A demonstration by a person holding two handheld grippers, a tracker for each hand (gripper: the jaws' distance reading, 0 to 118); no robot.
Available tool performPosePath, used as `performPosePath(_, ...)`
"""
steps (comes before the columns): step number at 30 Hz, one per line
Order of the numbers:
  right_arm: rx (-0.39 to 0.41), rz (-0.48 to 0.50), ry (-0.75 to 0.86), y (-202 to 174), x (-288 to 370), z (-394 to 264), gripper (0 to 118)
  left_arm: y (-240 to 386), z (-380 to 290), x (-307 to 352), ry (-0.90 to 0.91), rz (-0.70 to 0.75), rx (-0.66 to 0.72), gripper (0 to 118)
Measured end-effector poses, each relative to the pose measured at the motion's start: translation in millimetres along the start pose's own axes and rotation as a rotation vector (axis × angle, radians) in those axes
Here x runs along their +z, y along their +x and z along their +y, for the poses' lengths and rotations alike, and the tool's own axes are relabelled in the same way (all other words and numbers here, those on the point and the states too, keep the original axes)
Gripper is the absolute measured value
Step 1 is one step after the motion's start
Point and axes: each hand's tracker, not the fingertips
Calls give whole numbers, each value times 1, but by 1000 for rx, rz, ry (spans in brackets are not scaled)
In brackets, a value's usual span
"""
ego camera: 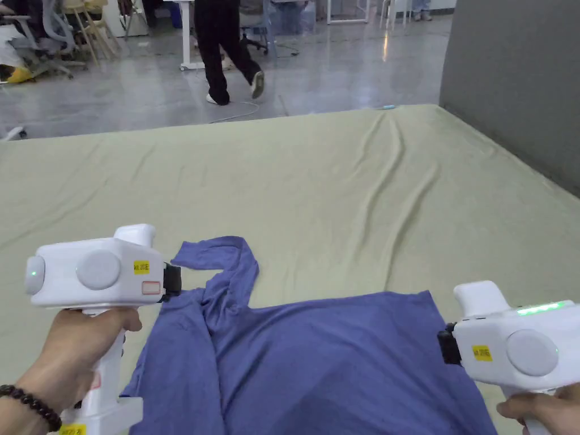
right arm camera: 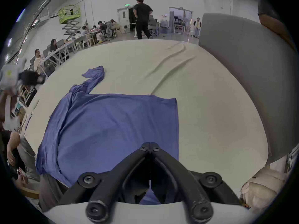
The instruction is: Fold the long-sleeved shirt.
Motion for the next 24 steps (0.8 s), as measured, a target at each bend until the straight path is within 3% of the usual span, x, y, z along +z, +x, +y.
performPosePath(2,25,21,-3,-7,-8,5,0,-3,28,-41,-26,38,6,0)
performPosePath(3,31,27,-7,-9,-11,6,0,-7,38,-60,-34,46,30,12)
performPosePath(4,37,37,-11,-12,-15,7,0,-10,51,-82,-56,64,51,38)
performPosePath(6,43,50,-22,-15,-20,6,0,-15,70,-118,-70,80,64,111)
performPosePath(8,49,53,-36,-18,-26,4,0,-22,86,-158,-106,99,75,118)
performPosePath(16,53,67,-89,-16,-43,-4,0,-37,111,-253,-179,166,186,118)
performPosePath(20,54,64,-87,-15,-43,-3,0,-48,114,-293,-256,241,150,117)
performPosePath(21,55,66,-85,-14,-43,-2,0,-47,111,-297,-284,275,136,98)
performPosePath(22,55,67,-83,-14,-42,-3,0,-44,109,-296,-288,284,131,93)
performPosePath(23,53,66,-82,-13,-42,-2,0,-40,113,-289,-250,247,135,74)
performPosePath(24,52,65,-83,-13,-43,-2,0,-35,119,-286,-260,215,127,28)
